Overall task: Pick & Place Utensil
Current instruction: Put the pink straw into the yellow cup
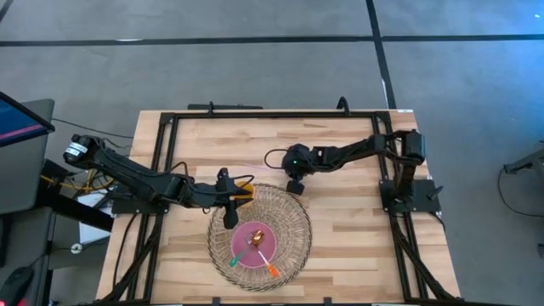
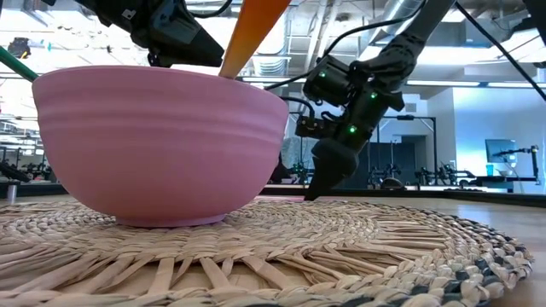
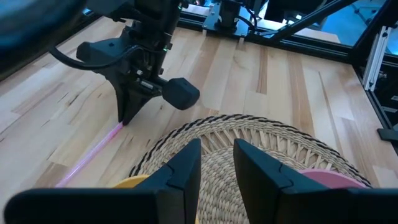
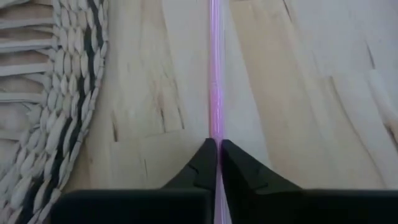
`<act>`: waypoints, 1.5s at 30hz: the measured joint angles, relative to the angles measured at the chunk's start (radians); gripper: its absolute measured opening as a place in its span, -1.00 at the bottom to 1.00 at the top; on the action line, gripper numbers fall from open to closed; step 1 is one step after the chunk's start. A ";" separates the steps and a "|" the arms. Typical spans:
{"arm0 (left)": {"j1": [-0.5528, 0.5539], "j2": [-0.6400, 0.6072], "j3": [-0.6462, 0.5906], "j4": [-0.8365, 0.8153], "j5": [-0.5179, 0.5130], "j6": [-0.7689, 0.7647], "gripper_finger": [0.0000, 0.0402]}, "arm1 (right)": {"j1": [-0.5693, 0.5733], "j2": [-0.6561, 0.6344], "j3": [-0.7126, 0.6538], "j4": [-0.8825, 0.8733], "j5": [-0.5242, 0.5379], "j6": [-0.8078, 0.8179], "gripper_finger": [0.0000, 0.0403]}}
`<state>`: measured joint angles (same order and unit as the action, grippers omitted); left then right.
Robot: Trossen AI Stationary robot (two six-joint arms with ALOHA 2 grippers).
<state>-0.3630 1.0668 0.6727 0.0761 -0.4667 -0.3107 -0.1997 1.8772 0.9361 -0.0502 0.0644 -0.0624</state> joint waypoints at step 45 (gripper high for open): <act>0.281 0.204 0.001 0.280 0.224 0.309 -0.51 | 0.232 -0.106 0.623 -0.996 0.050 0.116 -1.00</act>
<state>-0.0817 1.2705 0.6739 0.3557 -0.2425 -0.0018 0.0319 1.7714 1.5587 -1.0458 0.1148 0.0538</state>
